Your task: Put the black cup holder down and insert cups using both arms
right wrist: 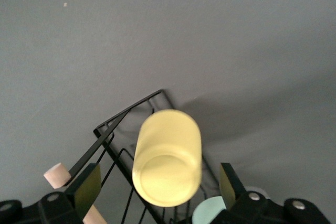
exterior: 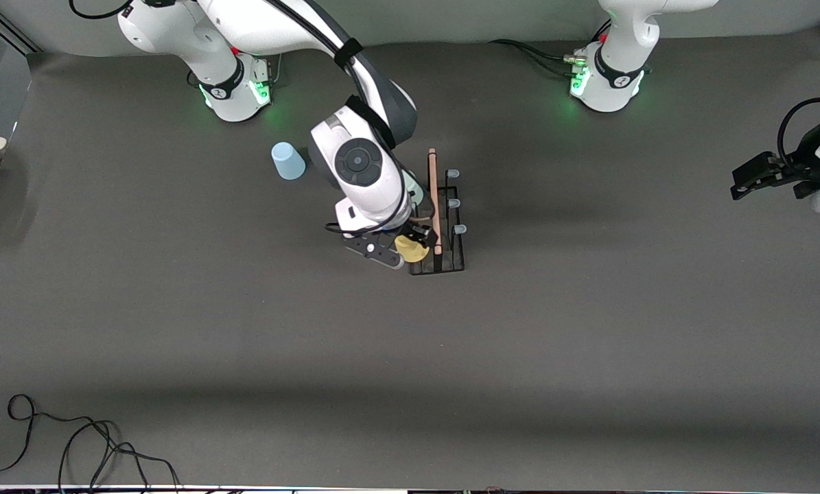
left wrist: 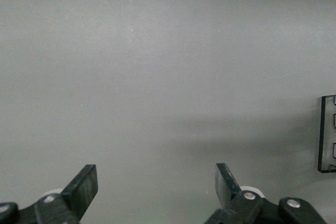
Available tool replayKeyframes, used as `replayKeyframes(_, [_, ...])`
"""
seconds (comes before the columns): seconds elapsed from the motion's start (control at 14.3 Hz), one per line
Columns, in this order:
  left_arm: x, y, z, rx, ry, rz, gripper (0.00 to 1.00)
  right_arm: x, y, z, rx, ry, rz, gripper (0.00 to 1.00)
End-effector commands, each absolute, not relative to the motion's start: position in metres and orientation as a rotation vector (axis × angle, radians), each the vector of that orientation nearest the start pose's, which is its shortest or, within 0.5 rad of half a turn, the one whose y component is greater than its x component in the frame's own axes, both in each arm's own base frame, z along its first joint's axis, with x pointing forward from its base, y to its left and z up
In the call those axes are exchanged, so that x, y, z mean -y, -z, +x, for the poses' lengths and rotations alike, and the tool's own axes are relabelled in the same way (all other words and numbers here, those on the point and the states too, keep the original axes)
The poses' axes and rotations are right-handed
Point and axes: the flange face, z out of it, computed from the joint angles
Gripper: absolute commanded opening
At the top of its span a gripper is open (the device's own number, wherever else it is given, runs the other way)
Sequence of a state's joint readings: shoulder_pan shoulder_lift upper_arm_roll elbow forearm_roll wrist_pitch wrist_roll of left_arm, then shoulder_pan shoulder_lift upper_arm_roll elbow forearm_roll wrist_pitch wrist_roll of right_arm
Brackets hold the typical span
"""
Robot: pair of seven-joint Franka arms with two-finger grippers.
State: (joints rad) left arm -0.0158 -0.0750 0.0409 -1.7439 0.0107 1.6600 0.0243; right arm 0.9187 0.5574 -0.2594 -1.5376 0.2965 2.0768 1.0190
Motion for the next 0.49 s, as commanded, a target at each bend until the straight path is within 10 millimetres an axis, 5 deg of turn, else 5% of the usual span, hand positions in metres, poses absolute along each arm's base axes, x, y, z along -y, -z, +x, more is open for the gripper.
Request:
replayKeyframes(0.0, [-0.01, -0.594, 0.538, 0.002, -0.024, -3.138, 1.0, -0.407, -0.411, 0.536, -0.587, -0.19, -3.024, 1.0])
replayKeyframes(0.42, [0.03, -0.58, 0.548, -0.095, -0.038, -3.136, 1.0, -0.242, -0.538, 0.543, -0.326, -0.35, -3.065, 0.99])
